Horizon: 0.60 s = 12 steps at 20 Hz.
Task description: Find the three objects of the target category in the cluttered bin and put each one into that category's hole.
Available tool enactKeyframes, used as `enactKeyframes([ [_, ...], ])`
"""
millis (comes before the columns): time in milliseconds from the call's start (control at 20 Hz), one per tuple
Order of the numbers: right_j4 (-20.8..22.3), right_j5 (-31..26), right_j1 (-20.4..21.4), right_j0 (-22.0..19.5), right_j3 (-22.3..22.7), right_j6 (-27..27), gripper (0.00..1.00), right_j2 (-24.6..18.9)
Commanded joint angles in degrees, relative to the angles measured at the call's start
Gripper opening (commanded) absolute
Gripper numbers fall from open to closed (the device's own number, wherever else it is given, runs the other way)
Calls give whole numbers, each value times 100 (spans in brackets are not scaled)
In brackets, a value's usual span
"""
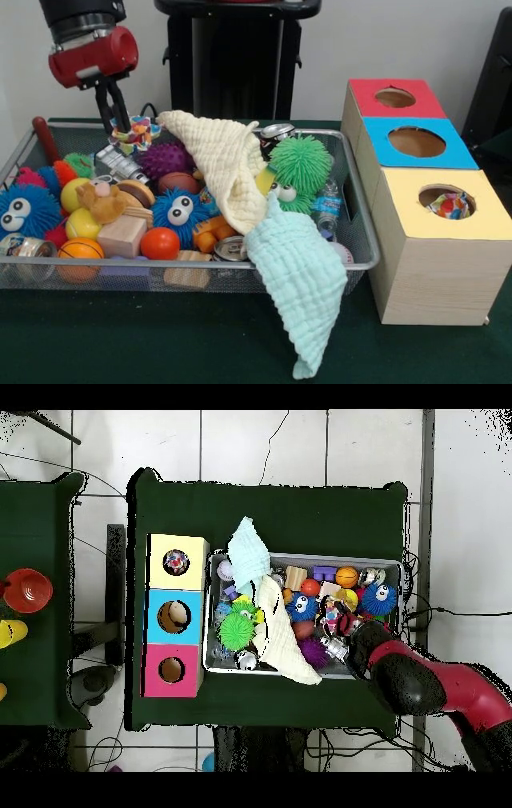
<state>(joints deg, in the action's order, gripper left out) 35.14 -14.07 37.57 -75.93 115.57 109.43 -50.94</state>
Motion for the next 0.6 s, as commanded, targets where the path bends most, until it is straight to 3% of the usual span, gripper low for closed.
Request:
enactKeyframes([
  [50, -318, 1020, 855, 375, 270, 948, 0, -260],
  [150, -395, 1190, 1032, 503, 319, 953, 0, -241],
  [600, -754, 1745, 1064, 883, 430, 1071, 0, -63],
])
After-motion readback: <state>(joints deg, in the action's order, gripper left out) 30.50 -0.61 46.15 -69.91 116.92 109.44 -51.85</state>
